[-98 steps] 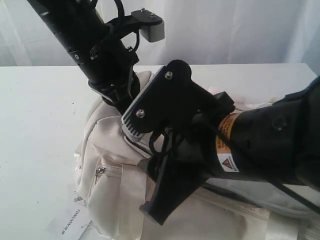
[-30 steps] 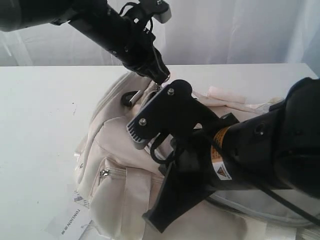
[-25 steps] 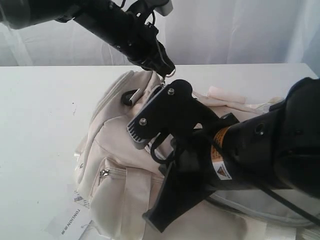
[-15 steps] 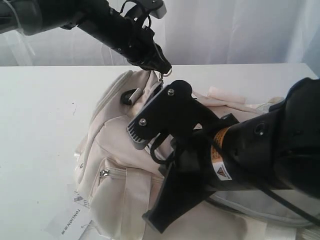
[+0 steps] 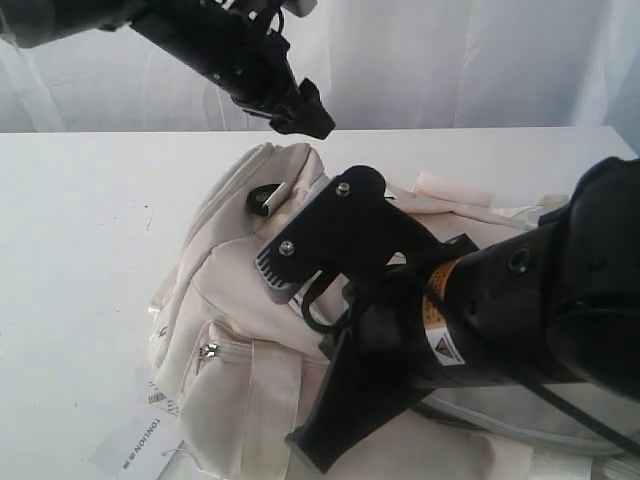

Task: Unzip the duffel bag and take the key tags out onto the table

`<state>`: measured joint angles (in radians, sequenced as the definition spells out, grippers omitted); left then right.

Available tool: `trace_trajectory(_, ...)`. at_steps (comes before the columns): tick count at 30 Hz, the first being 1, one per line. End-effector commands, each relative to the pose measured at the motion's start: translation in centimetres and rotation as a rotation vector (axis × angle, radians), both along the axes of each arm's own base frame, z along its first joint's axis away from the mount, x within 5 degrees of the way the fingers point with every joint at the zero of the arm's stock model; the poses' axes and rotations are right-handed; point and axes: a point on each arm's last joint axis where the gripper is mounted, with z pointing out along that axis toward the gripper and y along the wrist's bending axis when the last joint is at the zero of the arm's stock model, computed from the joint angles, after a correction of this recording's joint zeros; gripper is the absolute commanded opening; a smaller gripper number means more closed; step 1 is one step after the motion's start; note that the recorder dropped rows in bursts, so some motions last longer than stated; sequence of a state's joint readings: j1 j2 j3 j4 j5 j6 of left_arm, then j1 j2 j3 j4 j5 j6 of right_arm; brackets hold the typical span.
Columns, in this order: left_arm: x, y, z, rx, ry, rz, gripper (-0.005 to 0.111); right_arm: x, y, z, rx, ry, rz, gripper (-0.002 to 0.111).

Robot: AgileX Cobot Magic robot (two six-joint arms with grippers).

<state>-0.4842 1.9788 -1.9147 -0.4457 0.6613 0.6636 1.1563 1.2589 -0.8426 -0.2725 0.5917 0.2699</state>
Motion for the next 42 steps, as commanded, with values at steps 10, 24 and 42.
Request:
trace_trajectory(10, -12.0, 7.1, 10.0, 0.232, 0.153, -0.074, 0.005, 0.0, -0.9, 1.7, -0.083, 0.015, -0.042, 0.054)
trace_trajectory(24, -23.9, 13.4, 6.9, 0.169, 0.063, -0.027, 0.000, -2.4, -6.0, 6.7, -0.217, 0.090, -0.044, 0.072)
trace_trajectory(42, -24.6, 13.6, -0.5, 0.016, 0.037, 0.091, 0.000, 1.2, -3.3, 1.0, -0.476, -0.122, -0.033, 0.030)
